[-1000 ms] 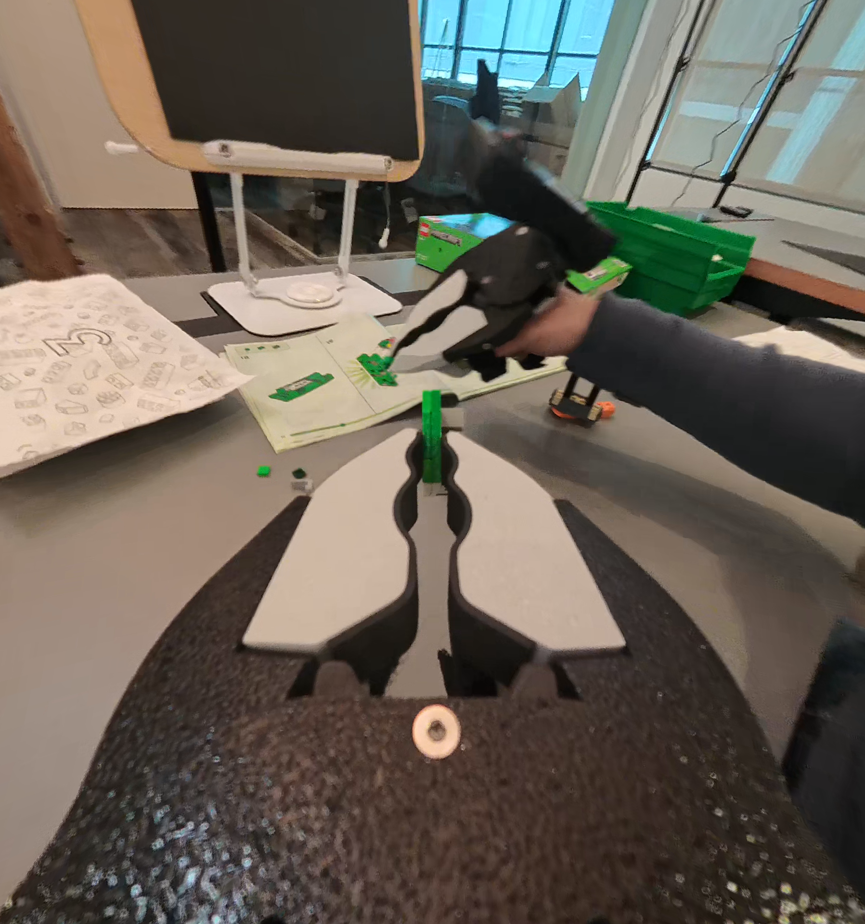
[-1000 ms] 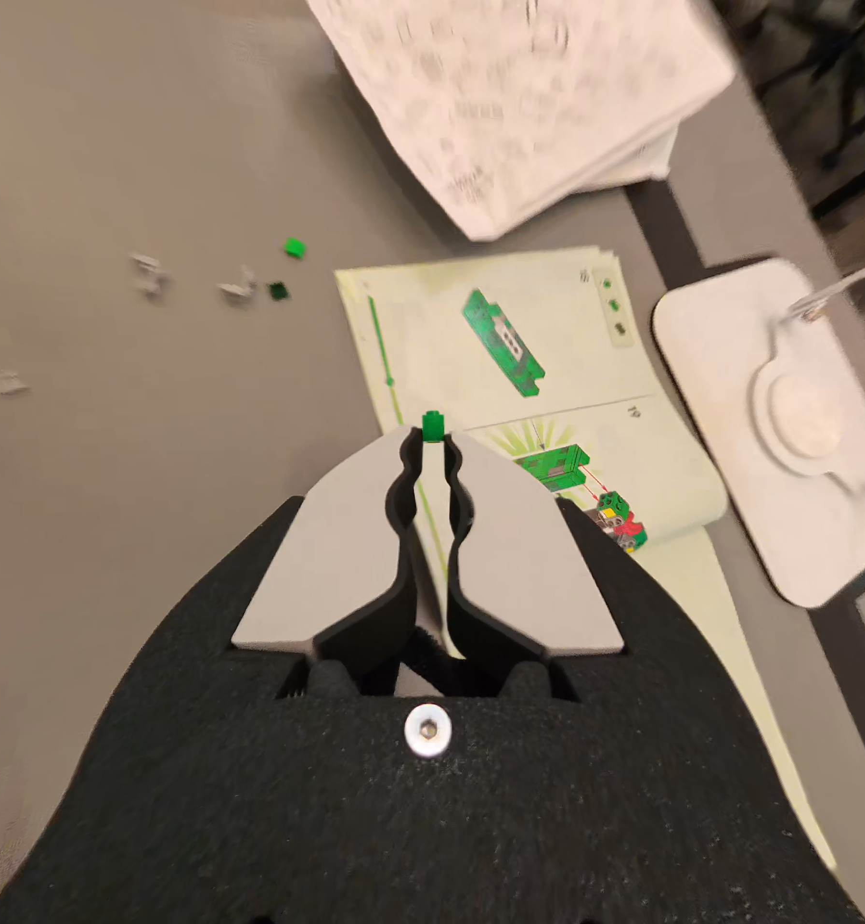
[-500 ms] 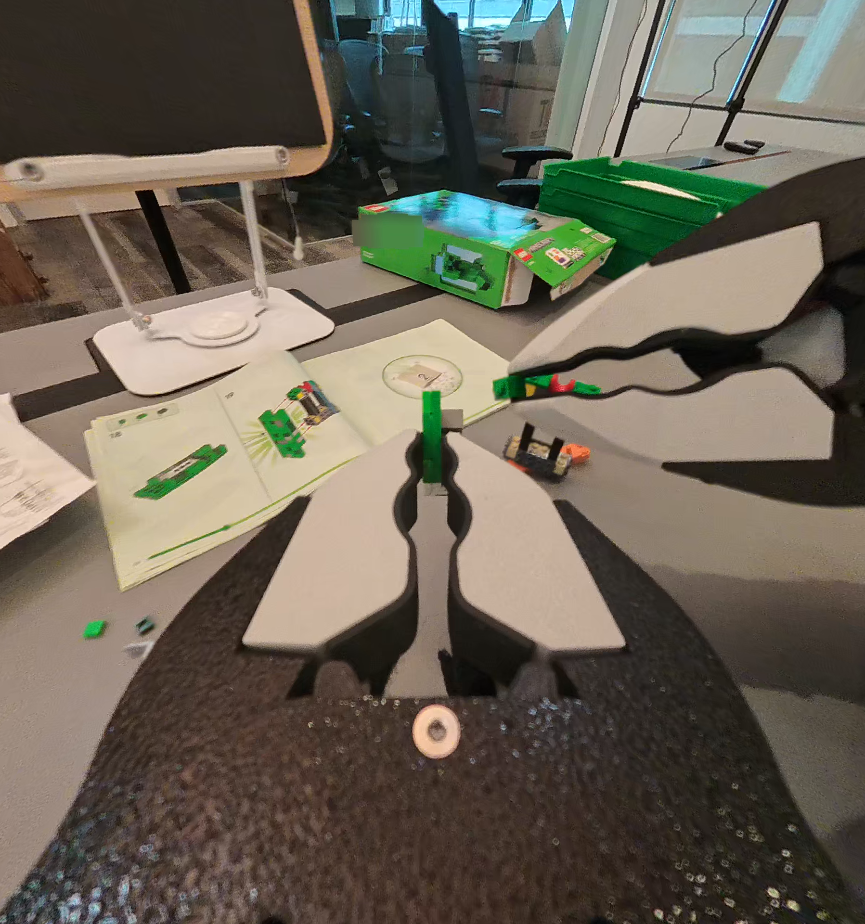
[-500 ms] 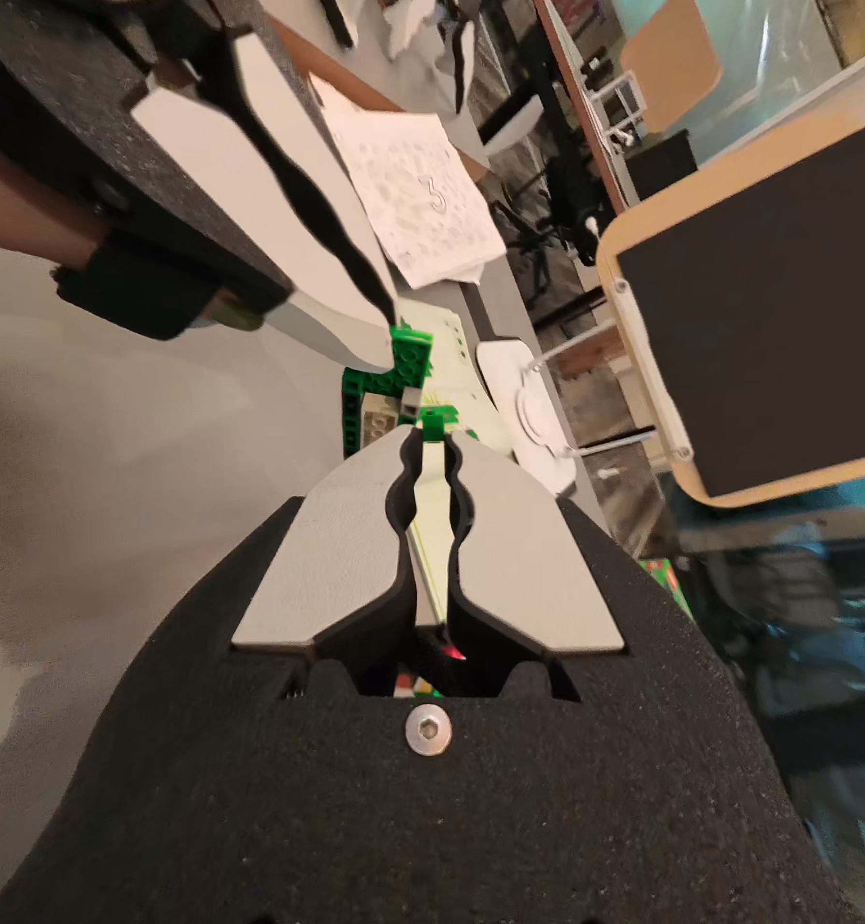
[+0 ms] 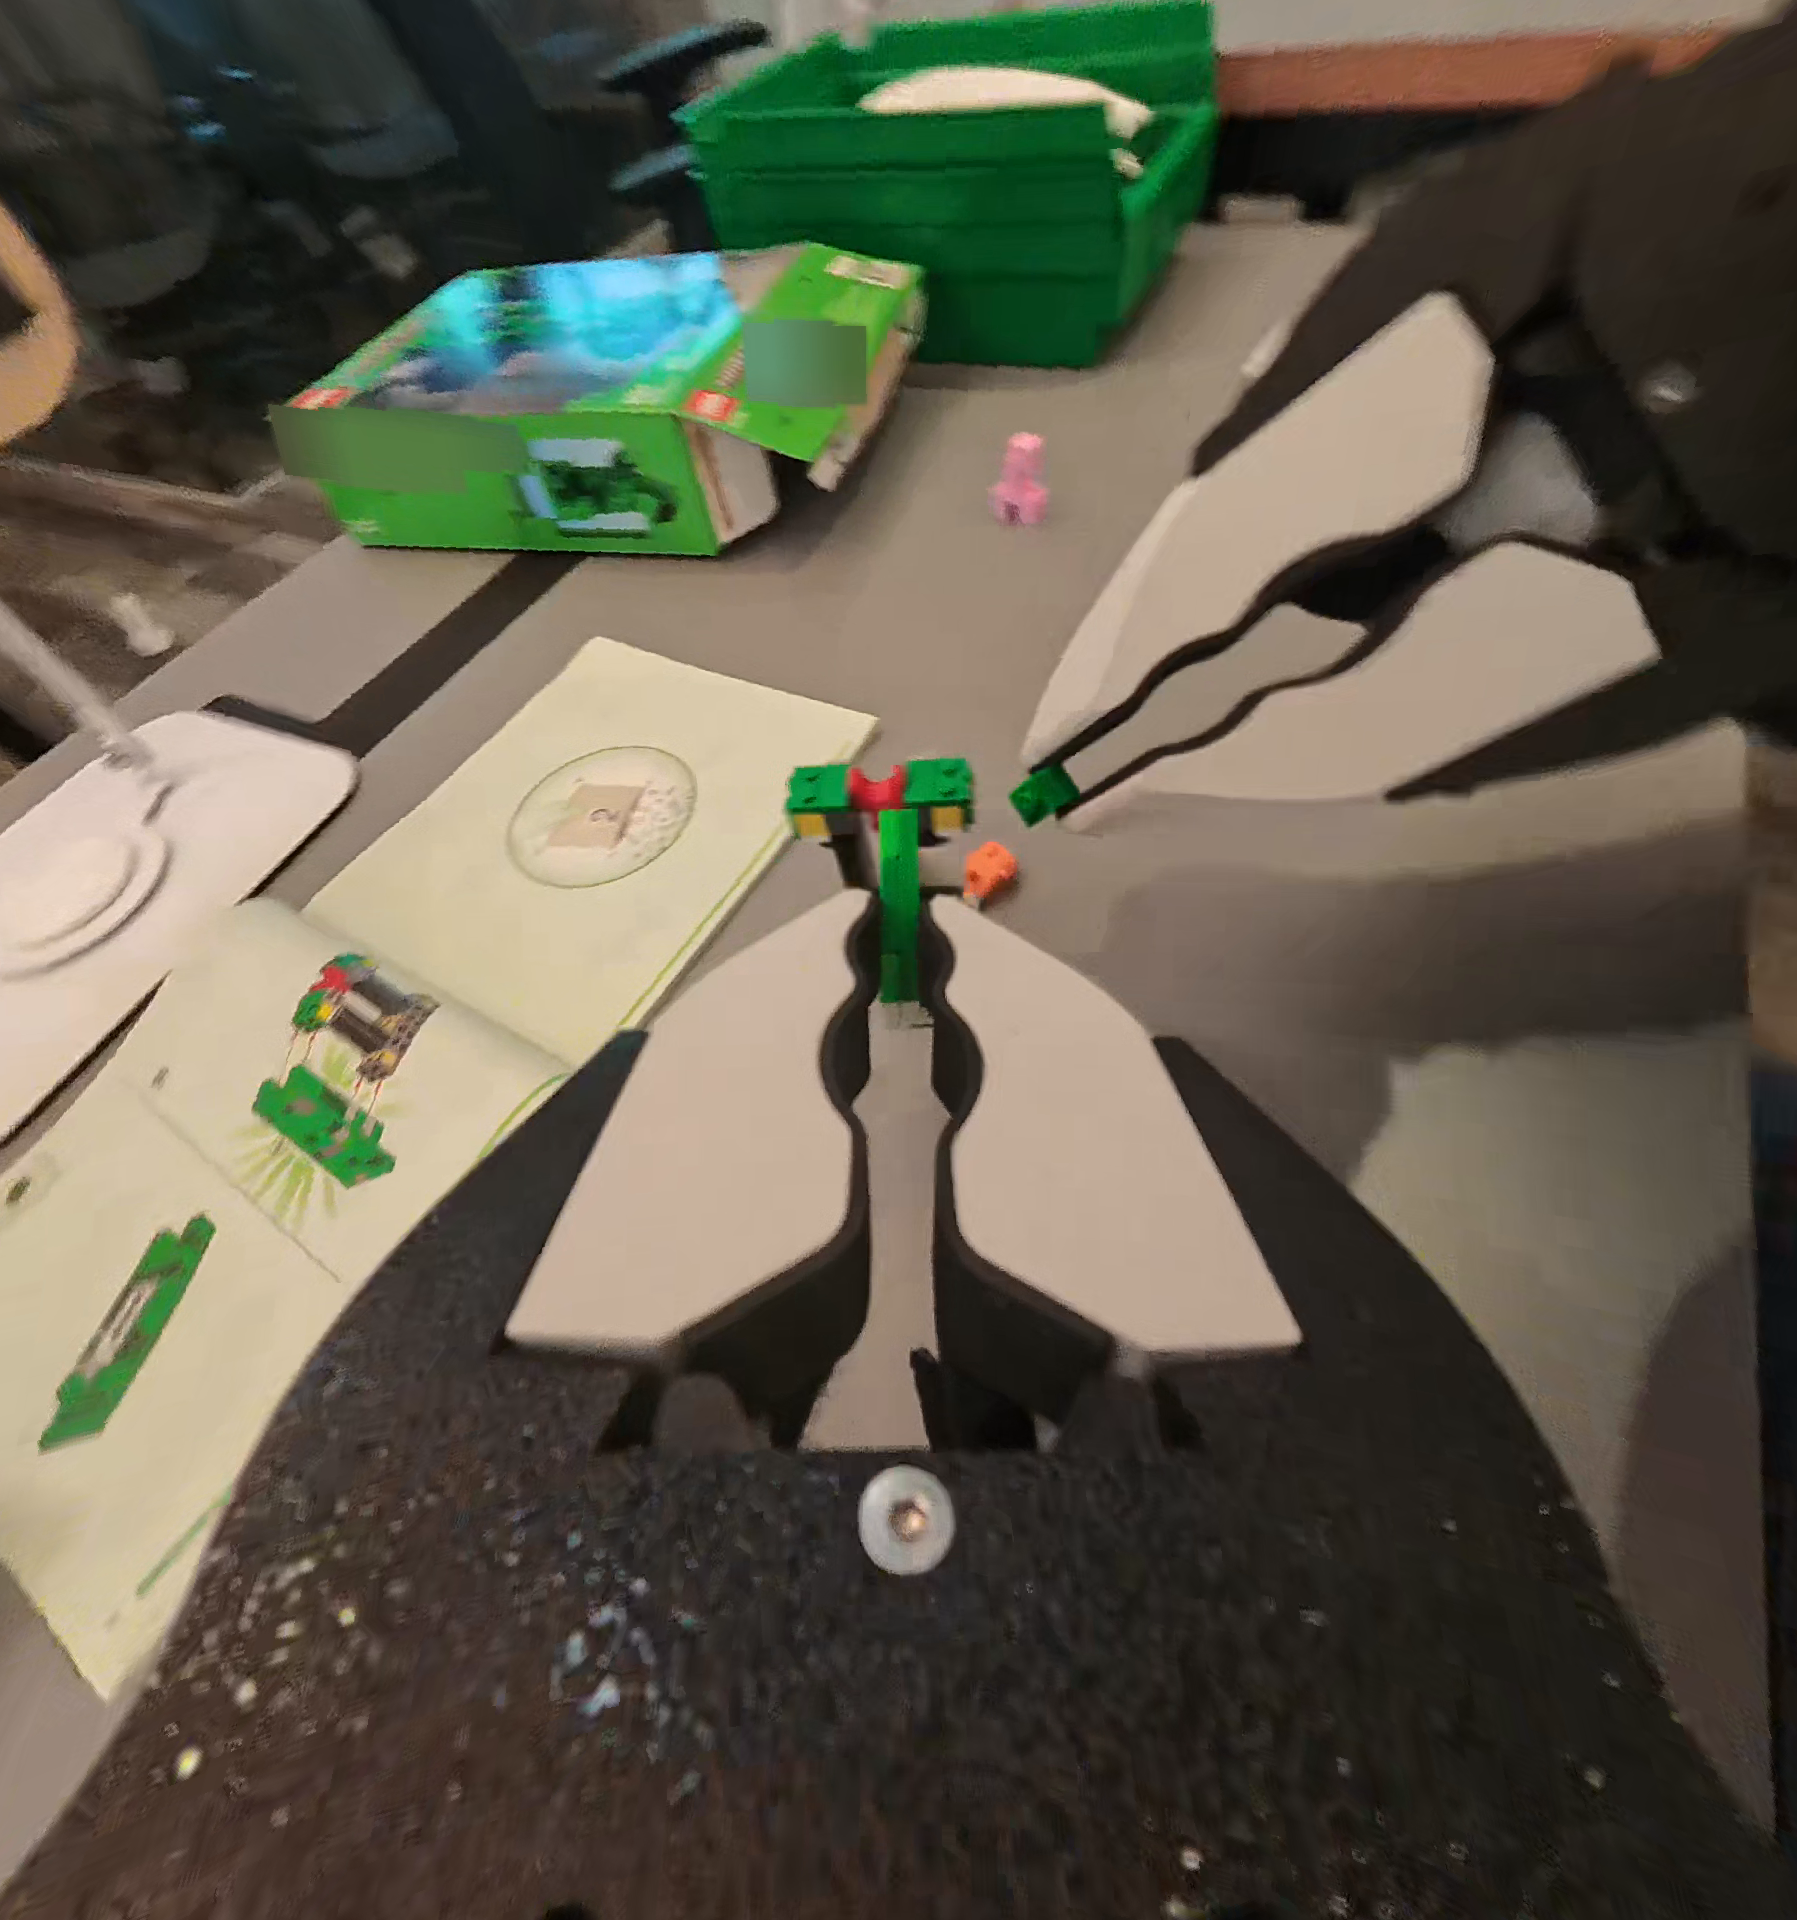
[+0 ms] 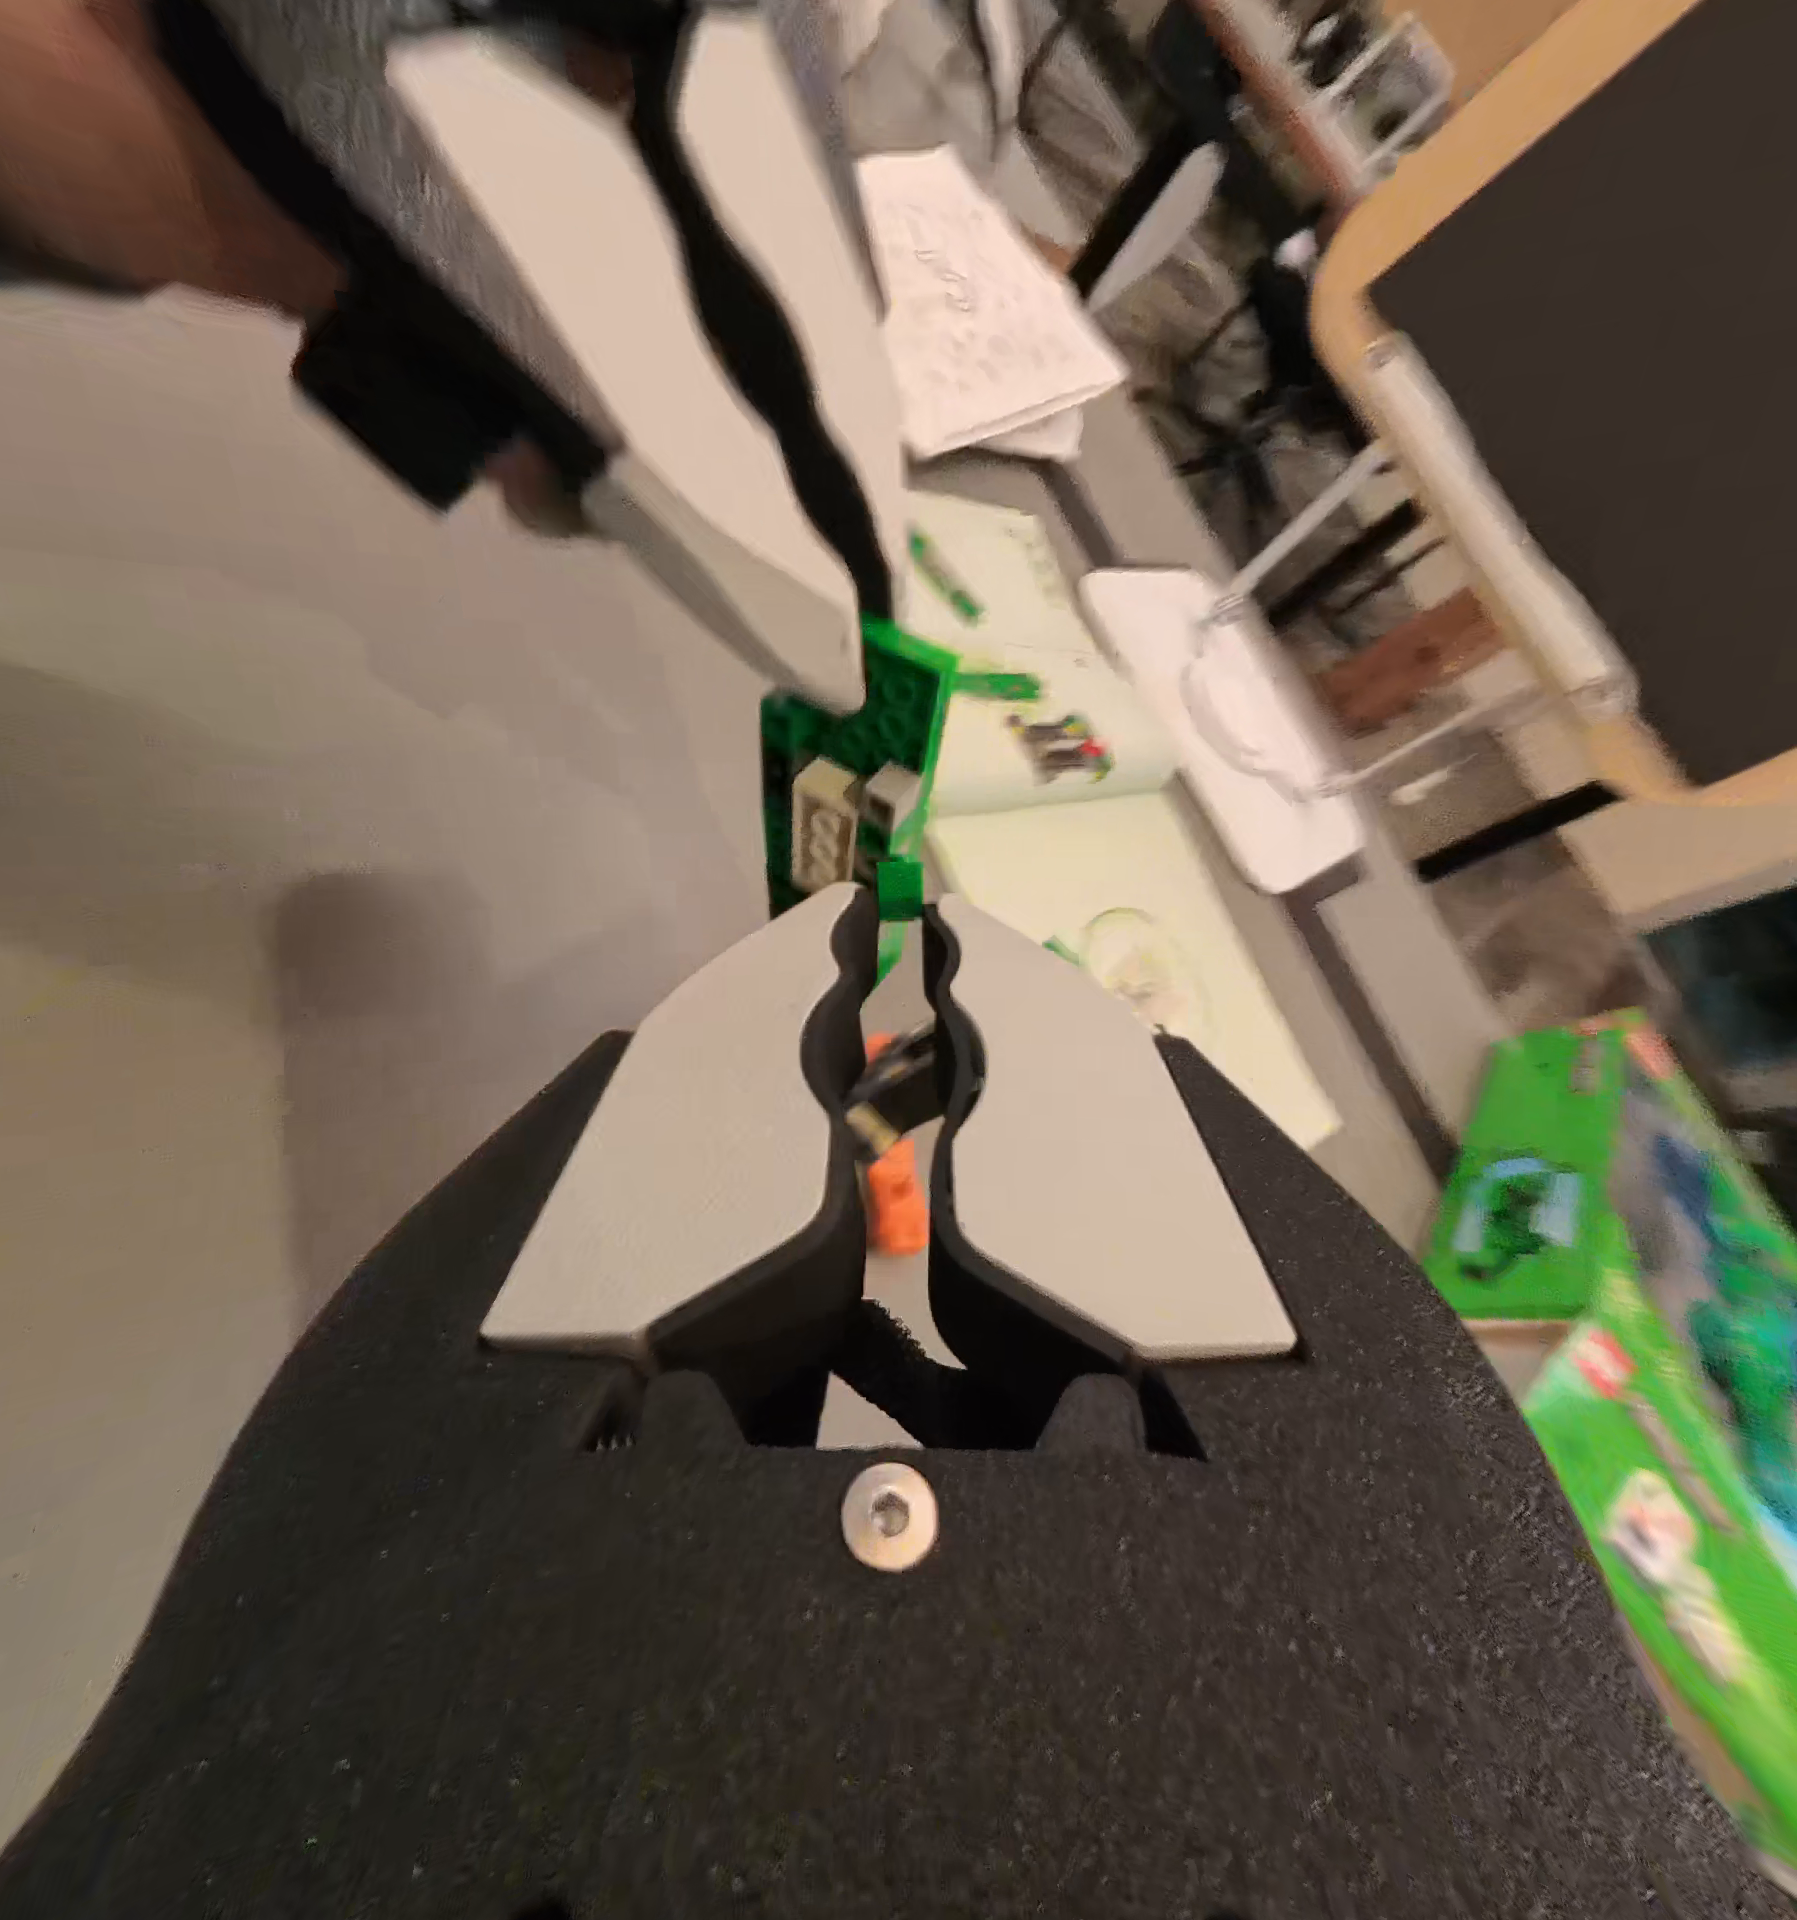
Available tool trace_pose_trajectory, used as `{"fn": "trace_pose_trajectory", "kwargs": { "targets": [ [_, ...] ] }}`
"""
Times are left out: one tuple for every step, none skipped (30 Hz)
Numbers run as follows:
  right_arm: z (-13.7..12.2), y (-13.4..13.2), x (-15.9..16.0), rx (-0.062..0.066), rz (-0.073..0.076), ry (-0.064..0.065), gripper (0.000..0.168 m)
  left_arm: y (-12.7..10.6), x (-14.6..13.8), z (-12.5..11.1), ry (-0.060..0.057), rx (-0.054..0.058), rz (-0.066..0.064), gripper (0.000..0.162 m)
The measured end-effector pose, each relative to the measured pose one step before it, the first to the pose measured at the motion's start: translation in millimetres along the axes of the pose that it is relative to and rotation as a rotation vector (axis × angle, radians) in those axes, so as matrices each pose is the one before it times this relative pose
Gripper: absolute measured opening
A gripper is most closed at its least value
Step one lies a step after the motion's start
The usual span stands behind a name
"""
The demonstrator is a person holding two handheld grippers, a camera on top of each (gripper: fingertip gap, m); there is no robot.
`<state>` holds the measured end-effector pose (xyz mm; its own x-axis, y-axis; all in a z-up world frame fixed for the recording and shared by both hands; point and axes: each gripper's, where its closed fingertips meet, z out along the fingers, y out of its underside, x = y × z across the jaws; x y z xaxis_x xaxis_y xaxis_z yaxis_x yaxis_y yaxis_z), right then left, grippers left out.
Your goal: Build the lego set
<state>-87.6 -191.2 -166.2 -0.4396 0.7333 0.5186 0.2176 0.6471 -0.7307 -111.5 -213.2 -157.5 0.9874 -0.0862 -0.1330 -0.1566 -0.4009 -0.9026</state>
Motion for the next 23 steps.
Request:
{"fn": "trace_pose_trajectory", "kwargs": {
  "targets": [
    [-1.52, 9.45, -8.78, -0.0115, 0.0207, -0.0755, 0.008, 1.00, 4.48, -1.04, 0.0551, -0.0178, 0.0362, 0.006],
    [1.35, 11.00, -6.71, -0.0167, 0.0278, -0.0504, 0.008, 1.53, 0.76, -1.47, 0.0300, -0.0170, 0.0244, 0.006],
    [4.74, 13.45, -3.92, -0.0338, 0.0325, -0.0233, 0.008, 1.96, 0.85, -1.58, 0.0288, -0.0135, 0.0399, 0.006],
    [6.71, 13.16, -6.70, -0.0366, 0.0137, -0.0330, 0.008, 2.16, 2.58, -1.35, 0.0391, -0.0059, 0.0546, 0.006],
    [7.42, 10.49, -5.79, -0.0291, 0.0001, -0.0180, 0.008, 1.76, 1.31, -1.28, 0.0308, 0.0043, 0.0373, 0.006],
    [7.15, 7.69, -4.93, -0.0184, -0.0114, -0.0091, 0.008, -0.14, 1.10, -1.62, 0.0307, 0.0248, 0.0214, 0.006],
    [6.85, 6.89, -5.16, -0.0234, -0.0103, -0.0153, 0.008, -3.46, 3.57, -2.41, 0.0436, 0.0531, 0.0256, 0.006],
    [6.19, 4.91, -3.51, -0.0169, -0.0058, -0.0106, 0.008, -5.67, 3.65, -3.25, 0.0372, 0.0694, 0.0228, 0.006],
    [5.02, 2.98, -2.06, -0.0048, -0.0036, -0.0059, 0.008, -6.26, 2.43, -3.64, 0.0224, 0.0664, 0.0163, 0.006],
    [4.10, 2.33, -1.68, -0.0030, 0.0018, -0.0097, 0.008, -5.30, 1.42, -3.60, 0.0117, 0.0523, 0.0126, 0.006],
    [3.20, 2.18, -0.97, -0.0035, 0.0063, -0.0085, 0.008, -3.71, 0.27, -3.24, 0.0007, 0.0346, 0.0099, 0.006],
    [2.44, 1.38, -1.23, 0.0014, 0.0066, -0.0116, 0.008, -2.22, -0.88, -2.70, -0.0096, 0.0182, 0.0074, 0.006],
    [1.09, 0.36, -0.71, 0.0067, 0.0101, -0.0084, 0.011, -1.10, -0.96, -2.28, -0.0090, 0.0083, 0.0057, 0.005],
    [-1.11, -0.76, -1.37, 0.0082, 0.0061, -0.0137, 0.029, -0.85, -0.61, -1.74, -0.0046, 0.0050, 0.0021, 0.006],
    [-4.17, -1.85, -0.26, 0.0063, 0.0103, -0.0083, 0.044, -0.79, -0.36, -1.29, -0.0010, 0.0045, -0.0001, 0.005],
    [-7.39, -4.12, 1.86, 0.0174, 0.0095, 0.0045, 0.053, -0.70, 0.10, -0.87, 0.0037, 0.0045, -0.0019, 0.005],
    [-10.55, -8.47, 3.76, 0.0415, -0.0015, 0.0169, 0.058, -0.81, 0.29, -0.30, 0.0069, 0.0042, -0.0038, 0.006],
    [-12.14, -13.55, 6.25, 0.0647, -0.0053, 0.0313, 0.059, -0.64, 0.22, 0.37, 0.0076, 0.0010, -0.0043, 0.006],
    [-12.09, -17.54, 7.08, 0.0768, -0.0049, 0.0300, 0.060, -0.19, 0.41, 1.32, 0.0089, -0.0043, -0.0021, 0.006],
    [-10.09, -20.64, 4.16, 0.0854, -0.0032, 0.0063, 0.062, -0.12, 0.70, 2.37, 0.0113, -0.0099, -0.0016, 0.006],
    [-6.82, -20.90, 0.82, 0.0791, -0.0006, -0.0162, 0.060, 0.34, 0.58, 3.39, 0.0121, -0.0184, -0.0047, 0.005],
    [-2.86, -17.15, -1.80, 0.0518, -0.0041, -0.0306, 0.059, 0.94, 0.70, 4.32, 0.0127, -0.0274, -0.0044, 0.005],
    [0.40, -11.10, -1.50, 0.0183, -0.0122, -0.0253, 0.057, 1.07, 1.42, 4.70, 0.0169, -0.0321, 0.0009, 0.005]
  ]
}}
